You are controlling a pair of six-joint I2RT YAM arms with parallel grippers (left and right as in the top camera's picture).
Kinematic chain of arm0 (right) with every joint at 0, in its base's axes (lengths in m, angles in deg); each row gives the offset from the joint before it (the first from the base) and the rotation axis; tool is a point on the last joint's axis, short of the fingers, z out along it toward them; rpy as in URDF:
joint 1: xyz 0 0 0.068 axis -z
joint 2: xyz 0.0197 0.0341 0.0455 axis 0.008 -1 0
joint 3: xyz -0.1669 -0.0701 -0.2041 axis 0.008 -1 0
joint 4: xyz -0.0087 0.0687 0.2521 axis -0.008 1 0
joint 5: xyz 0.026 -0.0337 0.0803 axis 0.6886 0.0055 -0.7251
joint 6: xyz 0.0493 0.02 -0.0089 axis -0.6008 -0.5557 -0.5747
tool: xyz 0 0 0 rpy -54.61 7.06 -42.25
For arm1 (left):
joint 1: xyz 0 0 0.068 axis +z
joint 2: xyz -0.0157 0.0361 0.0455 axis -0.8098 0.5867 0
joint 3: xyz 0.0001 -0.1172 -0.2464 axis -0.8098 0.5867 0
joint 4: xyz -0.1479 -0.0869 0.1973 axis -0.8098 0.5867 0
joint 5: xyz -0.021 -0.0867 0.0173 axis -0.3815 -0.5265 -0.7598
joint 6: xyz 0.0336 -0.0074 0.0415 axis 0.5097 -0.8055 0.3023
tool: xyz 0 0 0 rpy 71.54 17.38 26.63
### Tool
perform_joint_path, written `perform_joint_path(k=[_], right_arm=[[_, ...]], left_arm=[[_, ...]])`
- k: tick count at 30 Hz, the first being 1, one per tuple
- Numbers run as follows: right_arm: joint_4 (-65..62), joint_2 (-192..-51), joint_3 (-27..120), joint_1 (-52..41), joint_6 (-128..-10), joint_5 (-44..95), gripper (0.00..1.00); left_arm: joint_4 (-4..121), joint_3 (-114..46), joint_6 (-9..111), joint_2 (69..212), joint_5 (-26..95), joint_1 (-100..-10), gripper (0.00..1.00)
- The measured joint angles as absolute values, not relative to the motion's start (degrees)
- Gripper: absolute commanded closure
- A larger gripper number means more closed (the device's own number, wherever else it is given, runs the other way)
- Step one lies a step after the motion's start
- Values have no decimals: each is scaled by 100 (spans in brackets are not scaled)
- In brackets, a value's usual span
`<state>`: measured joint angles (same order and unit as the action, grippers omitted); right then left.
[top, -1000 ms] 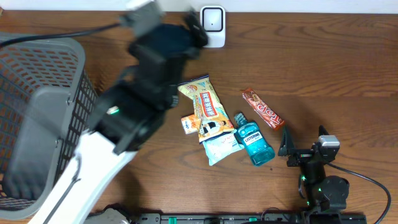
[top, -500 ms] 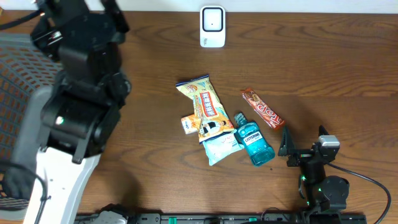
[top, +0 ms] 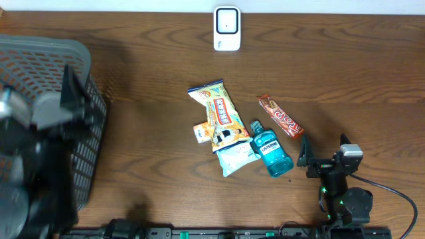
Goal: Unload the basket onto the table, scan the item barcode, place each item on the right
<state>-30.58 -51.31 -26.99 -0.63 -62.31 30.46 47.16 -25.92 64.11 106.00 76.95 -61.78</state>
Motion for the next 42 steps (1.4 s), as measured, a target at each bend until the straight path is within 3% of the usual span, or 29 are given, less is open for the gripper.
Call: perform_joint_path(k=[9, 18, 33, 42], right_arm=[[-3060, -5131, -2699, -63, -6231, 3046, 1], [-3141, -5131, -2702, -63, -6548, 3064, 1], [-3221, -5131, -2702, -63, -8735, -287, 1], [-3213, -5131, -2702, -63, -9304, -2101, 1]], left_arm=[[4891, -1980, 6408, 9221, 5945, -5111, 2], [4889, -1812, 6319, 8769, 4806, -4860, 2], [4878, -1506, 6231, 7993, 4119, -5142, 2], [4878, -1506, 6234, 7462, 4117, -5389, 2]])
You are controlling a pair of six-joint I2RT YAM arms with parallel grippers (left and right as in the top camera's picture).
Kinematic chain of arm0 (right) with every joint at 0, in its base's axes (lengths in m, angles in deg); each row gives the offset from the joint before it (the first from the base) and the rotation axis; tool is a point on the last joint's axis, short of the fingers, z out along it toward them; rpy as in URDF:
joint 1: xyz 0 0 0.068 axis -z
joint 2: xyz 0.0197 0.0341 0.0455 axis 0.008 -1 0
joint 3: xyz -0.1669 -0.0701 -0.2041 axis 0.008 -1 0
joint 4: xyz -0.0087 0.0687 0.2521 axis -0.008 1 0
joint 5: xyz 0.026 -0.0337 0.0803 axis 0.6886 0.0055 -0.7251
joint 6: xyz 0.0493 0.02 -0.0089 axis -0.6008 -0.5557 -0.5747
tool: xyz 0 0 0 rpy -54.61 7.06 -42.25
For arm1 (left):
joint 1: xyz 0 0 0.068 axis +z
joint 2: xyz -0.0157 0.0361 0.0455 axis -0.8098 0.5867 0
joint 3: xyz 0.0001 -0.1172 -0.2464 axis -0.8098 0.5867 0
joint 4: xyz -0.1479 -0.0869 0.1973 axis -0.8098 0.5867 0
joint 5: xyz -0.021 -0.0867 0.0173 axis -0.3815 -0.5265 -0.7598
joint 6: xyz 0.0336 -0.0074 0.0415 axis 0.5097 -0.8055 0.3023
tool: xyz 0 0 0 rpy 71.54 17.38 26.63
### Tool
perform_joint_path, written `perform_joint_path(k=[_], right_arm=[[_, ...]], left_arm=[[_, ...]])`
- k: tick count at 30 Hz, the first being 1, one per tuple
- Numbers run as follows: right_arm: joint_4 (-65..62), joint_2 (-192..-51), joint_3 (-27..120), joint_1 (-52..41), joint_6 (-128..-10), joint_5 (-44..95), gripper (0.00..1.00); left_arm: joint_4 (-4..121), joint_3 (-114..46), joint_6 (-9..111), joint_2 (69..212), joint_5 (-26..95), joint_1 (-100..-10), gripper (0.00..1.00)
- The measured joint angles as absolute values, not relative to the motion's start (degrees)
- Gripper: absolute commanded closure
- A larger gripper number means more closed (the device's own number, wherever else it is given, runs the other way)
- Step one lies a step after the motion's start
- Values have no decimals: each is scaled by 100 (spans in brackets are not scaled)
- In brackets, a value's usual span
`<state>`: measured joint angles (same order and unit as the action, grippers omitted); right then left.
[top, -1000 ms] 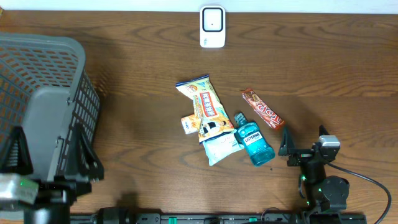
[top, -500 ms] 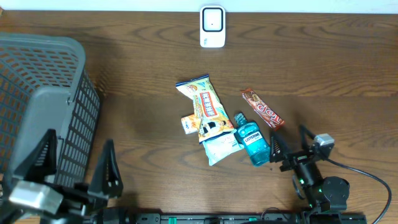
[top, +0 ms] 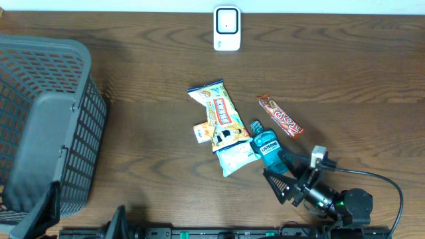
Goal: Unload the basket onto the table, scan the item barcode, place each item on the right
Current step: 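Reach the right gripper toward the wipes pack and grasp it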
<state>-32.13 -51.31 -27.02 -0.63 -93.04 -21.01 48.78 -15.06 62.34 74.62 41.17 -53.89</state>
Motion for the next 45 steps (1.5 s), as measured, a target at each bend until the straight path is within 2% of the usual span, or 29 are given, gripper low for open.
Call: perform_joint_path(k=[16, 23, 28, 31, 39, 45], right_arm=[[-3287, -5131, -2702, -63, -9719, -3063, 1], [-3291, -5131, -2702, -63, -9721, -3060, 1], [-3221, -5177, -2673, -63, -9686, -2763, 1], [-2736, -5356, -2470, -63, -9461, -2457, 1], [-561, -6685, -877, -174, -8010, -1017, 3], [61, -8139, 549, -801, -7090, 209, 7]], left_arm=[[4926, -1521, 6795, 6926, 4174, -5389, 2], [3990, -1556, 6905, 6926, 5239, -5387, 2], [4244, -1580, 6951, 6926, 5778, -5260, 2], [4462, -1563, 6961, 6926, 5881, -4980, 2], [3839, -1570, 6964, 6926, 5907, -4843, 2], [3509, -1570, 6964, 6926, 5905, -4827, 2]])
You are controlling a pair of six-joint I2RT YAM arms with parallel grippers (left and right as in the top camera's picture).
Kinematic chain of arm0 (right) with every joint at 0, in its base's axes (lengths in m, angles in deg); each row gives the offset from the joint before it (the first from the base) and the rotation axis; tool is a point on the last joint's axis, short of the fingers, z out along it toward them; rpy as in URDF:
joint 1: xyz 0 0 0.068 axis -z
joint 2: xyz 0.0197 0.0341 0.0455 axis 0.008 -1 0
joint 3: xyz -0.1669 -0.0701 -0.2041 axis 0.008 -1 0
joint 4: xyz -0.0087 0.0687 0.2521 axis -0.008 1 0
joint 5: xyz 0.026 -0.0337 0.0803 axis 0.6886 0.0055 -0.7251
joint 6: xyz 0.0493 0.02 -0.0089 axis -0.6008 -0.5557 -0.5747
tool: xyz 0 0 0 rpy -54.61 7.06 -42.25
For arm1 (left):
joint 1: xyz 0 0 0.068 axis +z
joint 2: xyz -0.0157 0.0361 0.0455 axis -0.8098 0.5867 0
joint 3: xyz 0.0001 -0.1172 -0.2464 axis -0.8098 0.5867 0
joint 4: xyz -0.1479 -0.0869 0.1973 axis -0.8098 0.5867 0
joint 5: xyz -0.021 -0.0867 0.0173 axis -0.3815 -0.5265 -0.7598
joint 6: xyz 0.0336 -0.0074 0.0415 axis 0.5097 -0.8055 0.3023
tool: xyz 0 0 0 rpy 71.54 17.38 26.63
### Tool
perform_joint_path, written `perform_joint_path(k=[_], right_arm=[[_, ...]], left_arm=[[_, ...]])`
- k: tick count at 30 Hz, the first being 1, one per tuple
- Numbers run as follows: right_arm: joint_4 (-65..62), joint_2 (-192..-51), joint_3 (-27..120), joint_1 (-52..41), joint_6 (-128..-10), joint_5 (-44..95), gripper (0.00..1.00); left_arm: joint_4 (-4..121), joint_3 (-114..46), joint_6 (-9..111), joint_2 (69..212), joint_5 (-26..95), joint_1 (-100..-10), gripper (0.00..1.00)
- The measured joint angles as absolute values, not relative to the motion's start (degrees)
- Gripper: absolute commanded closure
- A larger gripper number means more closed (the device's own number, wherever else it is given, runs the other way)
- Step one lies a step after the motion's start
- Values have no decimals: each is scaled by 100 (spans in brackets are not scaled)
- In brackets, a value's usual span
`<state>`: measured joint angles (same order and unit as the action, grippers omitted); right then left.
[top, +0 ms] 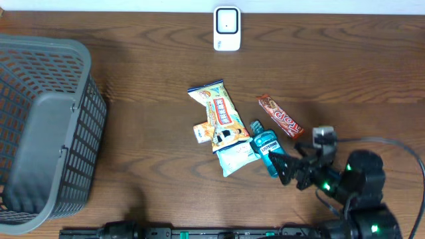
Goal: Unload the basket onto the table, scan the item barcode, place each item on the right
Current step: 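Reach the right gripper toward the wipes pack and grasp it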
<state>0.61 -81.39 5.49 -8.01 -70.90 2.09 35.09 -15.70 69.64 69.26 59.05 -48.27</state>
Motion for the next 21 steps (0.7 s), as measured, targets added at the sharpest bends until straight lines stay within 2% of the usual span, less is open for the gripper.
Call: perform_joint_path(k=[5, 8, 13, 16, 21], right_arm=[[330, -9251, 1276, -1805, -6816, 1363, 11], [332, -9957, 1471, -2744, -6860, 2218, 11], [232, -11284, 1716, -4458, -7409, 3822, 7], [162, -12219, 1926, -5219, -7977, 4767, 9], [199, -13684, 2358, -5636, -8582, 5542, 14]], left_arm=[[3533, -1510, 6961, 6926, 5907, -4827, 2], [3925, -1473, 6889, 6926, 5905, -4827, 2], [4790, -1211, 6590, 6926, 5730, -4827, 2], [4849, -920, 6507, 6926, 5350, -4827, 2], [4843, -446, 6487, 6926, 4585, -4827, 2]])
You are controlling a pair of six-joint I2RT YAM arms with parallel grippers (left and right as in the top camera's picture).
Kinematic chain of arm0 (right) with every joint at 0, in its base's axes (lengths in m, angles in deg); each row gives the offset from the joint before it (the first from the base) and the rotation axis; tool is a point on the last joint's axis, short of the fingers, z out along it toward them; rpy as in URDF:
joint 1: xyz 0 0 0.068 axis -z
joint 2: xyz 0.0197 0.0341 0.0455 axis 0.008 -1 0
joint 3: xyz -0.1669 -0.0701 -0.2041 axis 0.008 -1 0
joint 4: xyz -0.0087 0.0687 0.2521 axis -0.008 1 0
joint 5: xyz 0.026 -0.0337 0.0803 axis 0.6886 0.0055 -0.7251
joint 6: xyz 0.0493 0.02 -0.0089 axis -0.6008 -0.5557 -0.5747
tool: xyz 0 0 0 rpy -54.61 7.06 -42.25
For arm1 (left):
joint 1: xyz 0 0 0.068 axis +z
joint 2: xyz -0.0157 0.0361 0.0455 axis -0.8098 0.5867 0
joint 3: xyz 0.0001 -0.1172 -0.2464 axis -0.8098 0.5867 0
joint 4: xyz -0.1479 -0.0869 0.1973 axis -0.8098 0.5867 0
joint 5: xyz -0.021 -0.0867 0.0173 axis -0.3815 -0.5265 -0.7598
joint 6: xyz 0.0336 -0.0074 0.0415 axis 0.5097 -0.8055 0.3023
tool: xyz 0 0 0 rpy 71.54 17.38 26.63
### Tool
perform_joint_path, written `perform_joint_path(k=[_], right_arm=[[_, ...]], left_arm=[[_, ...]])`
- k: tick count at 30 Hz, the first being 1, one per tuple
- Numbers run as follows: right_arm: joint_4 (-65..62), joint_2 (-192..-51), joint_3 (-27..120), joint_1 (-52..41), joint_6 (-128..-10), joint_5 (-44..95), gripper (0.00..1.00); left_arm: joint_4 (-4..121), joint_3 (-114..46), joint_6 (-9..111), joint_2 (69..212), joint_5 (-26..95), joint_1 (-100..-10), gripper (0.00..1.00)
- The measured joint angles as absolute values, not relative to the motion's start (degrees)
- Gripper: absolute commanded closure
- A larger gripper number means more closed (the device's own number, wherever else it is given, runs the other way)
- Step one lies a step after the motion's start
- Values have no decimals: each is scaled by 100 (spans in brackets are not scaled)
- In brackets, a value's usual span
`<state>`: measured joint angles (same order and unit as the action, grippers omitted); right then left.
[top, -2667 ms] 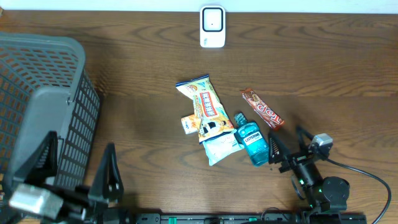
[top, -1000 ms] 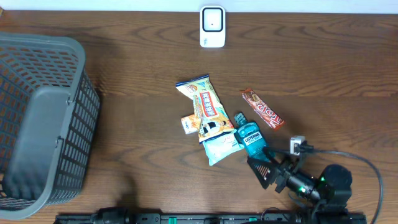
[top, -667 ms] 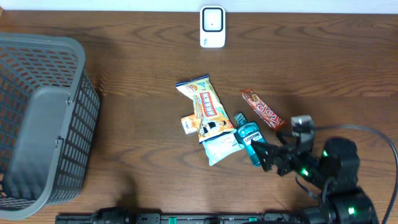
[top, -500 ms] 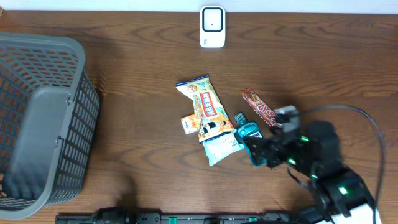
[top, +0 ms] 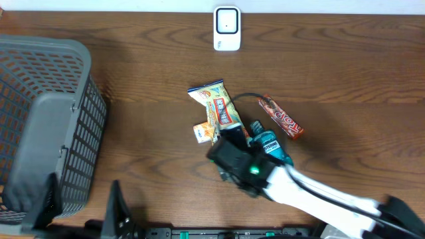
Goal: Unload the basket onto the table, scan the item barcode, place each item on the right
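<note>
The white barcode scanner (top: 226, 28) stands at the table's far edge. The items lie bunched mid-table: a yellow snack bag (top: 214, 101), a small orange box (top: 201, 133), a blue mouthwash bottle (top: 269, 142) and a red candy bar (top: 281, 116). My right arm reaches in from the lower right. Its black wrist and right gripper (top: 231, 147) sit over the lower end of the snack bag, just left of the bottle. The fingers are hidden under the wrist, so neither their state nor any hold on something shows. Two dark prongs of the left arm (top: 116, 207) poke up at the bottom left.
A large grey mesh basket (top: 46, 119) fills the left side of the table. A black cable (top: 249, 97) loops over the items between the snack bag and the candy bar. The right arm's white link (top: 319, 198) crosses the lower right of the table.
My right arm has gone from the lower right, beside the bottle, to mid-table over the snack bag and the pale packet, which is now covered. Dark parts of the left arm have appeared at the bottom left.
At first the left arm blurred large over the basket and the right gripper stood right of the bottle. Then the left arm was down at the bottom edge and the right gripper pointed at the bottle from below. It stayed by the bottle, and now sits over the pile.
</note>
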<state>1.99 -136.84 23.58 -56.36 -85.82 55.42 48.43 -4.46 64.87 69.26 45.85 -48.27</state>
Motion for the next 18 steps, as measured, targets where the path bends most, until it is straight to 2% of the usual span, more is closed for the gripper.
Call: perform_joint_path(k=[5, 11, 14, 18], right_arm=[[586, -14800, 3204, -5936, -8980, 5940, 13], [923, -15402, 3727, -6073, -9772, 6244, 14], [1034, -15710, 3731, -6064, -10119, 6325, 22], [1194, -15893, 3748, -6067, -10432, 6371, 23]], left_arm=[[4849, -173, 6485, 6926, 4170, -4827, 2], [4889, -144, 6468, 6926, 4006, -4827, 2], [4980, -142, 6468, 6926, 3986, -4827, 2], [4983, -142, 6468, 6926, 3984, -4827, 2]])
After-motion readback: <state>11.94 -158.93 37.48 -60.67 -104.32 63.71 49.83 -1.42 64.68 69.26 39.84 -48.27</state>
